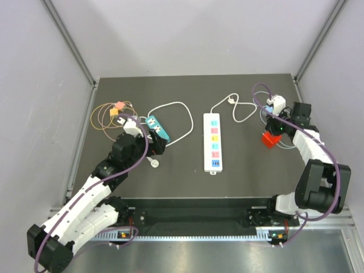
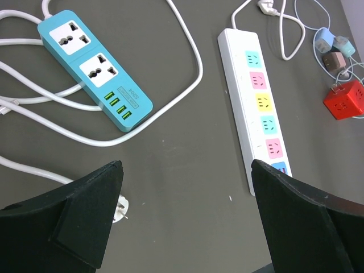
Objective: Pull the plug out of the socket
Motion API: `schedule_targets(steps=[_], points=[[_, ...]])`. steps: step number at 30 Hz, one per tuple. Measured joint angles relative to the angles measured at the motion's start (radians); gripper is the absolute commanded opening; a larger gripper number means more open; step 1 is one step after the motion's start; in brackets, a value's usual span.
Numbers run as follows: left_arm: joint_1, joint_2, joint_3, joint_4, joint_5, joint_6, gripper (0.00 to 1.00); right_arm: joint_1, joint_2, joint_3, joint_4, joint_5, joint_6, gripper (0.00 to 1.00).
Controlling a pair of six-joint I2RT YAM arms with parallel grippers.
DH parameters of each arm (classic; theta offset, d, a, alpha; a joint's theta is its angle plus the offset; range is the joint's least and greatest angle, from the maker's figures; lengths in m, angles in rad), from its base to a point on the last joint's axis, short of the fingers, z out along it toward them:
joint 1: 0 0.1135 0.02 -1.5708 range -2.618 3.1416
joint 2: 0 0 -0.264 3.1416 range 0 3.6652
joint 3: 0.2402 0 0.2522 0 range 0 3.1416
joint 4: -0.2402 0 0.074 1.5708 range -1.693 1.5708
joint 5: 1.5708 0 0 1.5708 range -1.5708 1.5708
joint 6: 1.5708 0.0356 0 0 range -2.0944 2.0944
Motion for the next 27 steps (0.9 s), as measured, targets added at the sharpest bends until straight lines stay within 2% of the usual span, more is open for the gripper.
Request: schedule_targets(steps=[2, 6, 7, 9, 10, 12, 13, 14, 16, 21, 27], points=[[0.000, 0.000, 0.000, 0.000, -0.001, 0.000, 0.99, -0.001, -0.029, 0.000, -0.014, -0.018, 0.002, 0.26], [0.000, 0.000, 0.000, -0.009, -0.020, 0.004, 0.99, -0.005, -0.104, 0.000, -0.046, -0.064, 0.007, 0.38], [0.000, 0.000, 0.000, -0.016, -0.027, 0.005, 0.99, -0.005, -0.123, 0.000, -0.051, -0.074, 0.010, 0.47], [0.000, 0.000, 0.000, -0.027, -0.042, 0.009, 0.99, -0.005, -0.166, 0.000, -0.061, -0.095, 0.021, 0.57], [0.001, 0.000, 0.002, -0.035, -0.050, 0.011, 0.99, -0.005, -0.187, 0.000, -0.064, -0.103, 0.025, 0.69], [0.002, 0.001, 0.015, -0.058, -0.066, 0.019, 0.99, -0.005, -0.237, 0.000, -0.066, -0.119, 0.043, 0.80], [0.003, 0.002, 0.028, -0.068, -0.077, 0.026, 0.99, -0.005, -0.258, 0.000, -0.066, -0.124, 0.050, 0.90], [0.005, 0.006, 0.047, -0.082, -0.085, 0.033, 0.99, -0.006, -0.284, 0.000, -0.065, -0.131, 0.063, 0.94], [0.009, 0.023, 0.092, -0.101, -0.107, 0.048, 0.99, -0.007, -0.330, 0.000, -0.061, -0.140, 0.084, 1.00], [0.062, 0.082, 0.221, -0.158, -0.160, 0.096, 0.99, -0.008, -0.446, -0.032, -0.013, -0.146, 0.156, 1.00], [0.267, 0.087, 0.246, -0.190, -0.120, 0.145, 0.99, -0.012, -0.504, -0.050, 0.017, -0.044, 0.279, 1.00]])
